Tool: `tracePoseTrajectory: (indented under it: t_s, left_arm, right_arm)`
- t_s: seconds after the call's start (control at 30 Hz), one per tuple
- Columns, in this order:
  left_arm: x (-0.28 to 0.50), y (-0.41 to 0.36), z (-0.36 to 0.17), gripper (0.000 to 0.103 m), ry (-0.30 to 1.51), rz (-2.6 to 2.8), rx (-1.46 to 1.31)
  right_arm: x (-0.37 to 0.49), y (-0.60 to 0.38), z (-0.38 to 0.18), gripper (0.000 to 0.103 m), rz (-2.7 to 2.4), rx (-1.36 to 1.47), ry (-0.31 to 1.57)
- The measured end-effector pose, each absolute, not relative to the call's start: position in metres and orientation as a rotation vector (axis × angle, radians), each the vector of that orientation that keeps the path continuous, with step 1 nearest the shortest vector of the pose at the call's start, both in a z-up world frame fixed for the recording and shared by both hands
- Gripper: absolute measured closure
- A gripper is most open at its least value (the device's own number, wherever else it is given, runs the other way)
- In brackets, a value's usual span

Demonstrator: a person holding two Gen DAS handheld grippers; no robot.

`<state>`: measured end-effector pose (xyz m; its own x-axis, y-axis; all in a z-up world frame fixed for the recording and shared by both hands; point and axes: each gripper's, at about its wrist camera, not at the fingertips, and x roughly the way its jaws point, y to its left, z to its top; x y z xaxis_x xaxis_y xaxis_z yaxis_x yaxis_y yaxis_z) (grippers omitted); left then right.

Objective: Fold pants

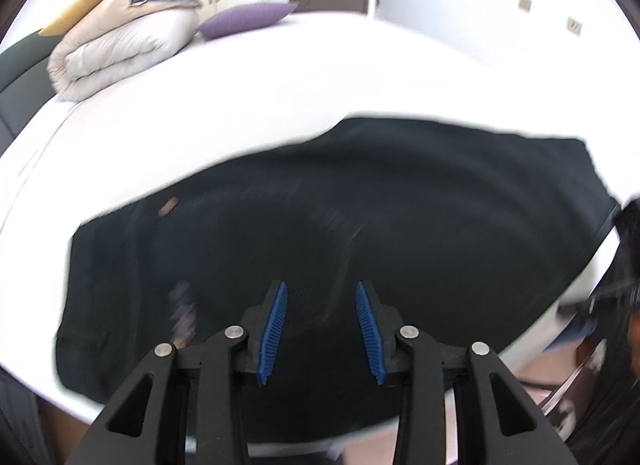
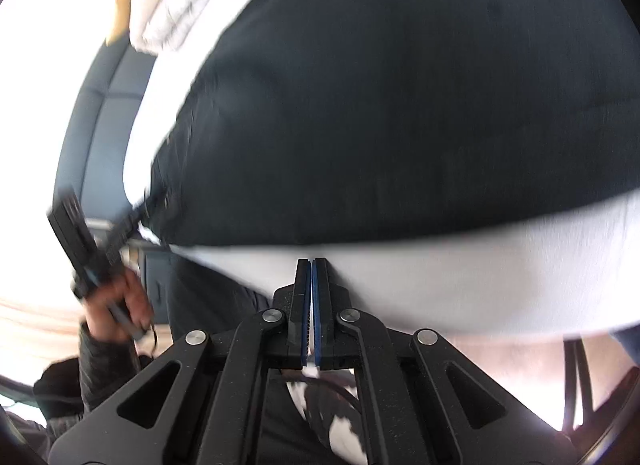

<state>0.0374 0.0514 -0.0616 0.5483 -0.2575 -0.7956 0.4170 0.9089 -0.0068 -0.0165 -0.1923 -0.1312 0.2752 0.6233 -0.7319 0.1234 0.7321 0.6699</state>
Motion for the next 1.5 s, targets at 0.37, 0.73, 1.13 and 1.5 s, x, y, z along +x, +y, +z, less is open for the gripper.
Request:
tracePoseTrajectory:
  t_s: [0.37, 0.73, 1.13, 1.5]
  left_arm:
    - [0.054, 0.011, -0.102, 0.055, 0.936, -0.429, 0.183]
    - [0.051, 0.011, -0.105, 0.055, 0.939, -0.433, 0.199]
    - [0.048, 0.015, -0.098, 0.055, 0.94, -0.418, 0.157]
    - [0.097, -0.043, -0.067, 0.055, 0.931, -0.592, 0.069]
  right_arm:
    - [0.048, -0.221, -0.066, 0.099, 0.42, 0.844, 0.937]
    - [0.068, -0.344, -0.143, 0.103, 0.169, 1.158, 0.799]
    - [-0.05, -0.529, -0.088, 0.096, -0.317, 1.109, 0.48]
    - [0.028, -0.258, -0.115, 0.096, 0.323, 0.907, 0.866]
